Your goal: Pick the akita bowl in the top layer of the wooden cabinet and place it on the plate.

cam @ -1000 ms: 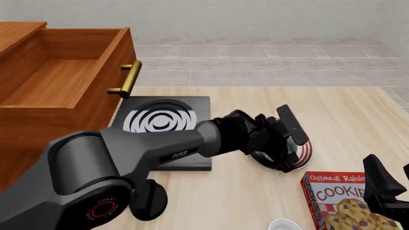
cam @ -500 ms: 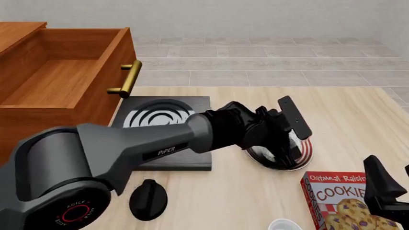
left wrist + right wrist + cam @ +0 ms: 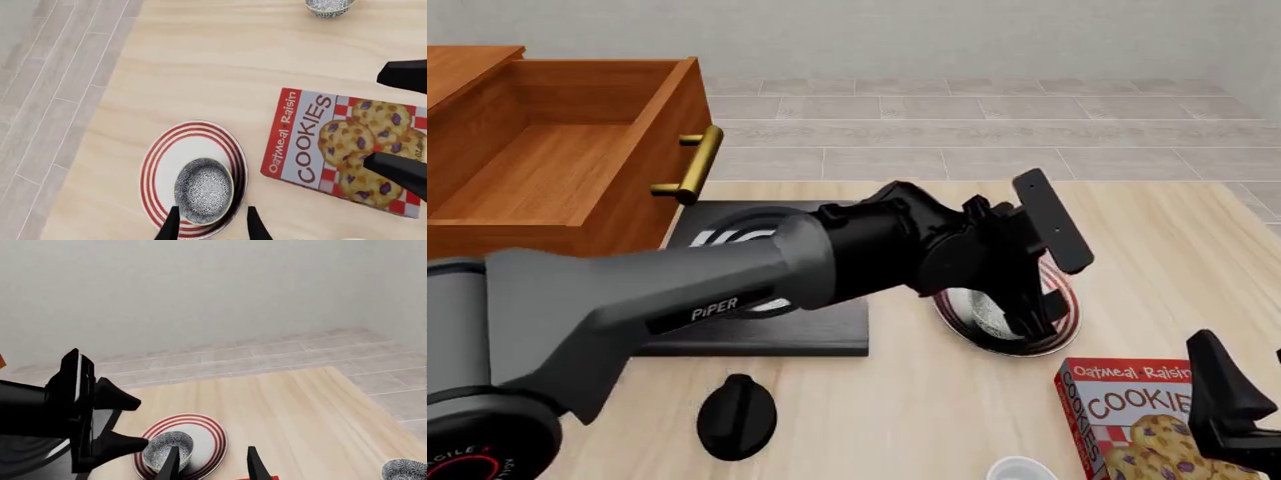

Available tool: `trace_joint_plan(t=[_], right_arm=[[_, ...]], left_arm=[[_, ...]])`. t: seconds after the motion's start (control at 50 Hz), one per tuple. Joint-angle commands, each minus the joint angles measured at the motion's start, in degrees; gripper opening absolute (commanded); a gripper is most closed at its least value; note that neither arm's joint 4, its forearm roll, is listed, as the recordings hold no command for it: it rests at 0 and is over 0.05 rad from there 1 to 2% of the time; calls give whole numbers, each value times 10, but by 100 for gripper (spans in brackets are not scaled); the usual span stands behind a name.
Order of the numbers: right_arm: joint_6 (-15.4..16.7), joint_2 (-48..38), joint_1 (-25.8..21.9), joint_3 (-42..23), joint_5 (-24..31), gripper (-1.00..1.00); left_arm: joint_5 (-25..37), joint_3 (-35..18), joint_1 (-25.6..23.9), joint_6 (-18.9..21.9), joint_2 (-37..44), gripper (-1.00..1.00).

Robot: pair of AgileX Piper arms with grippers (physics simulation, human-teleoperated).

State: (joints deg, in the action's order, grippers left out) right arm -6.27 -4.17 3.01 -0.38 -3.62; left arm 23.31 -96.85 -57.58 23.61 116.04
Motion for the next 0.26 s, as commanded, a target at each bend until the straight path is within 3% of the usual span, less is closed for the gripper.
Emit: trace_joint_plan(t=[0.02,0.26], right_arm=[[7,7,0,0,5,100],[11,7,-2,0,4,100]], left_arm=[[16,-2,-6,7,-25,100],[26,-13,-5,13,-30,100]])
